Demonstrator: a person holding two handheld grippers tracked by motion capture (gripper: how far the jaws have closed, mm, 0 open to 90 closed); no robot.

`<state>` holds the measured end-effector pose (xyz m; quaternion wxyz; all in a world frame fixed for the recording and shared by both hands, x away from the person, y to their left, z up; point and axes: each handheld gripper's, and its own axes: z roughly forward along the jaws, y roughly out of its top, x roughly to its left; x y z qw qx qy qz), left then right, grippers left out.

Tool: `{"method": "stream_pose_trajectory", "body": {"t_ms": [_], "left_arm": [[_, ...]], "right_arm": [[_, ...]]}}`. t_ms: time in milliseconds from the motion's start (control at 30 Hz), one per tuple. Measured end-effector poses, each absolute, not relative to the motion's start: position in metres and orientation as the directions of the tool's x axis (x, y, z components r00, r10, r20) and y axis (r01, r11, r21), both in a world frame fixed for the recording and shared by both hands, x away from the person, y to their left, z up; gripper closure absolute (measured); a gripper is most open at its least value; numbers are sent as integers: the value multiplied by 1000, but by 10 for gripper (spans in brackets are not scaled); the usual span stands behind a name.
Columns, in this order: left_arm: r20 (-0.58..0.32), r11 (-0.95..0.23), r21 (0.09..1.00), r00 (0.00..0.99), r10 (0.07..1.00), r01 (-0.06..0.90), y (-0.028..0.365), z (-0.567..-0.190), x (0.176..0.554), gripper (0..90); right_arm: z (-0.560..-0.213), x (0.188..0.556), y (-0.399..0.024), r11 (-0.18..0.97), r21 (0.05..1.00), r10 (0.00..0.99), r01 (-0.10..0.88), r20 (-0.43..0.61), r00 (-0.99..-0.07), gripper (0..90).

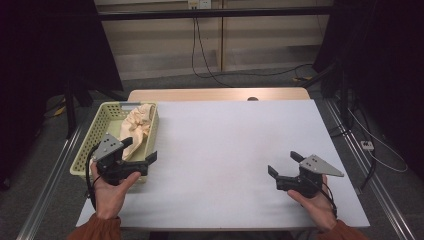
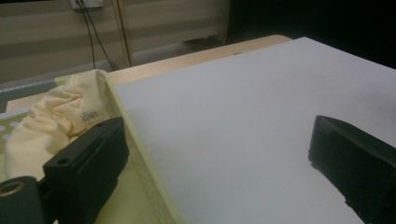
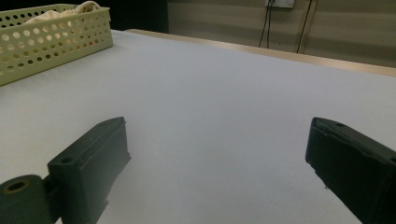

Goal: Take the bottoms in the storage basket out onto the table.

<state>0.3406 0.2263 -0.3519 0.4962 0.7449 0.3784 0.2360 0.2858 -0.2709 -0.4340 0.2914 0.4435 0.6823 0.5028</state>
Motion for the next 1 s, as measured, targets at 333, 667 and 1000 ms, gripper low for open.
{"method": "stream_pose_trajectory", "body": {"t_ms": [333, 667, 1000], "left_arm": [[-18, -220, 915, 581, 814, 337, 232, -347, 349, 57], [-22, -211, 913, 559, 829, 349, 243, -341, 358, 43], [-23, -206, 910, 539, 842, 361, 251, -342, 371, 39]], "right_arm": [[-433, 285, -270, 96, 946, 894, 310, 55, -445, 53], [-432, 285, -268, 99, 946, 889, 308, 55, -455, 38], [-432, 285, -266, 101, 946, 886, 309, 55, -460, 35]]}}
